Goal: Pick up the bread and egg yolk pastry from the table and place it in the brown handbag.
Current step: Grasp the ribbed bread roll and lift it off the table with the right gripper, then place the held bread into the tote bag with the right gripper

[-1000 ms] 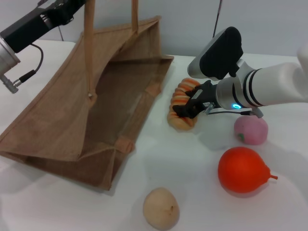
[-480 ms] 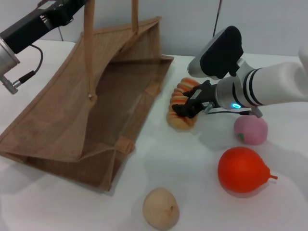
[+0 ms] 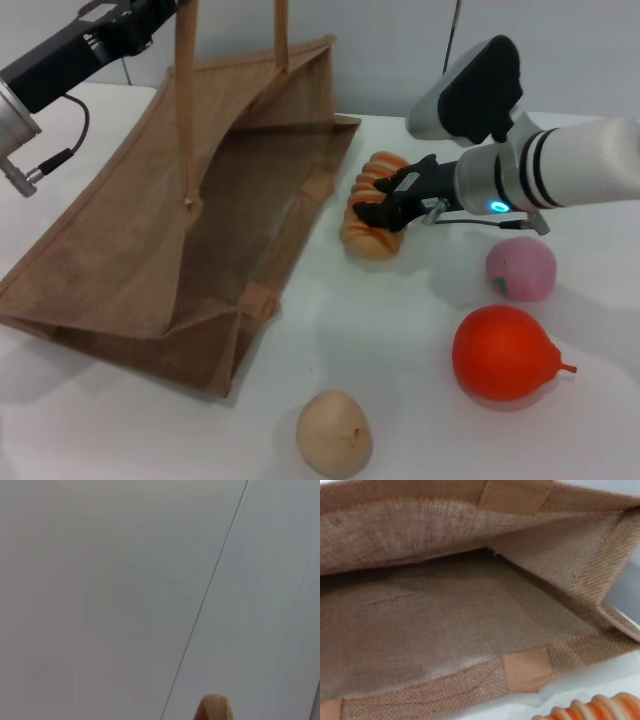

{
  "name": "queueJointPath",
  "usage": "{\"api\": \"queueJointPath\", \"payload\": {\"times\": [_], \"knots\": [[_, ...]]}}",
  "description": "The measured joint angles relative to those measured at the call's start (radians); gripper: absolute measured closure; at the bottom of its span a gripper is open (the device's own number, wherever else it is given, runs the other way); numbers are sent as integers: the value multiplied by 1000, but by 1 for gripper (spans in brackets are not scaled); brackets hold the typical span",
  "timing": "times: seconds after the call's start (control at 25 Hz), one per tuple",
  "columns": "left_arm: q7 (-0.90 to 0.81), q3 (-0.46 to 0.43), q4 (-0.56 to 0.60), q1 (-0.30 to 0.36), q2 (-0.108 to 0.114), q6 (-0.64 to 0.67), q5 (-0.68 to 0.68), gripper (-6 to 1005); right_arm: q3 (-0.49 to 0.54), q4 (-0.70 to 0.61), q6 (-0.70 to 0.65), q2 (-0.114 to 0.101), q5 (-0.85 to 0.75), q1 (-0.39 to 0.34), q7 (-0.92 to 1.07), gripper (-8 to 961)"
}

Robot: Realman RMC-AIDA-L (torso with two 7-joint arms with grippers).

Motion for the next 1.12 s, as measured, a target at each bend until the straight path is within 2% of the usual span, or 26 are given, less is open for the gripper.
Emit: {"api": "queueJointPath", "payload": {"times": [0.16, 0.52, 0.6, 0.68, 1.12], "knots": [[0, 0, 0, 0, 1, 0, 0, 901, 1, -14, -20, -1, 0, -7, 2, 529], [0, 16, 0, -27, 0, 0, 9, 901, 2, -73, -164, 2, 0, -7, 10, 569], [1, 17, -5, -42, -1, 0, 22, 901, 7, -80, -188, 3, 1, -2, 7, 578], [4, 17, -28, -66, 0, 2, 41, 901, 14, -89, -210, 4, 1, 2, 5, 632], [2, 17, -65, -151, -3, -29, 79, 902, 34, -86, -238, 12, -2, 32, -30, 725]]}}
